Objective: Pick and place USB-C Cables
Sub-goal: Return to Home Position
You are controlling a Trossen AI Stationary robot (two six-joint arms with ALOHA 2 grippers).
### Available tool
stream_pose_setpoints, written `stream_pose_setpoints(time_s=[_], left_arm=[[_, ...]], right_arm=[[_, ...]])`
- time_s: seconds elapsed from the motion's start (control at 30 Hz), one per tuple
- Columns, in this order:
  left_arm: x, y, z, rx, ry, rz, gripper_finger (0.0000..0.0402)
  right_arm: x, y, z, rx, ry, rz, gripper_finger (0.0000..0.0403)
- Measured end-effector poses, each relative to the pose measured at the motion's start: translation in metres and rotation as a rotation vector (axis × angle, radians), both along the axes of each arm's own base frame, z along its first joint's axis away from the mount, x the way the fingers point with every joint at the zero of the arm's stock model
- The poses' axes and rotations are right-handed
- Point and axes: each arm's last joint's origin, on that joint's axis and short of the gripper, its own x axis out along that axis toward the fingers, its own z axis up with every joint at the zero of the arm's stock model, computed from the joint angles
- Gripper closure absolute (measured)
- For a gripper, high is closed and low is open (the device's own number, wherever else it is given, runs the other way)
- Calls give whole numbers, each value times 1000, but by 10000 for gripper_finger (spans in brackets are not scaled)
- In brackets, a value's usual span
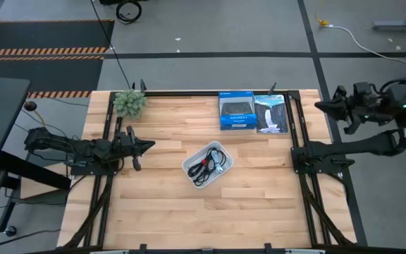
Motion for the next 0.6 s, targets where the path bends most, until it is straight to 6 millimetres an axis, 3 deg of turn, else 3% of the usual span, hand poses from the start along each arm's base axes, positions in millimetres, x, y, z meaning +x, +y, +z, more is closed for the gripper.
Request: stream_pose_setpoints(time_s=[0.37,0.6], left_arm=[[0,0,0,0,0,-1,390],[0,0,0,0,0,-1,390]], right_arm=[[40,-2,-61,72,-70,13,395],[73,-1,-100,140,-165,109,395]])
